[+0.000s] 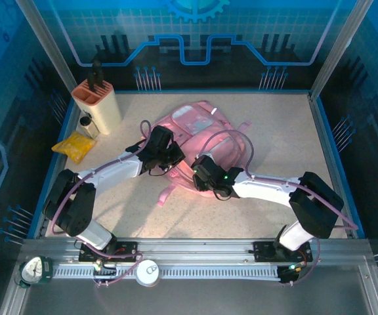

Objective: Pack the student bag

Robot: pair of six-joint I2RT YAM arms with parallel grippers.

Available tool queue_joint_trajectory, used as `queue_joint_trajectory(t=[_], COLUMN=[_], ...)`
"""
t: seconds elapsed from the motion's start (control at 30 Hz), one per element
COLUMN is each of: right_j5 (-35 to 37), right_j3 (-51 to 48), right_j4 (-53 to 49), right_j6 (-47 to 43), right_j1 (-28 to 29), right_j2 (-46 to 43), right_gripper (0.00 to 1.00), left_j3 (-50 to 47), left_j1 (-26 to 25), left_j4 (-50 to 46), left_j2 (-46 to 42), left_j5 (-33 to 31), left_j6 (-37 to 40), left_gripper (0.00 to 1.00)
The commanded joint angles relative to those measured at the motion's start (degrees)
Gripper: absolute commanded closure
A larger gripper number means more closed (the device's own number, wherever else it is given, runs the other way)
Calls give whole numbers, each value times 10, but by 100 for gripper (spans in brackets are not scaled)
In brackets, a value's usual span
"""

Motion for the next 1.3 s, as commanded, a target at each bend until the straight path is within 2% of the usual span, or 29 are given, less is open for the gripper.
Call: queue_joint_trajectory(t=[0.0, 0.1, 0.23, 0.4, 0.53, 0.67, 0.8, 0.9, 1.0, 1.13, 1.27], right_j5=[56, 16, -1, -23, 16, -20, -15, -48, -51, -116, -159], right_j3=[16, 5, 8, 6, -7, -80, -108, -128, -132, -117, -117], right_j4=[41, 83, 90, 79, 42, 58, 48, 63, 69, 73, 109], right_j6=[-21, -72, -111, -136, -92, -40, -19, -10, -24, -33, -22], right_j1=[5, 4, 5, 5, 5, -7, -32, -66, -68, -59, -33], right_j2=[1, 3, 13, 2, -23, -63, -84, -107, -130, -117, -108], right_gripper=[67, 75, 81, 99, 100, 100, 100, 100, 100, 100, 100], left_j3=[7, 7, 4, 4, 13, 16, 13, 14, 21, 46, 41], left_j1=[-2, -2, -3, -4, -3, 3, 4, 4, 6, 12, 16], left_j4=[25, 27, 31, 26, 15, 3, 0, 0, -12, -25, -20], left_j2=[-9, -7, -7, -4, -4, -12, -20, -19, -14, 3, -2], left_j5=[5, 7, 9, 5, 1, -11, -21, -18, -28, -29, -29], left_j6=[-8, -9, -12, -15, -13, -10, -9, -9, 0, 28, 59], left_gripper=[100, 100, 100, 100, 100, 100, 100, 100, 100, 100, 62])
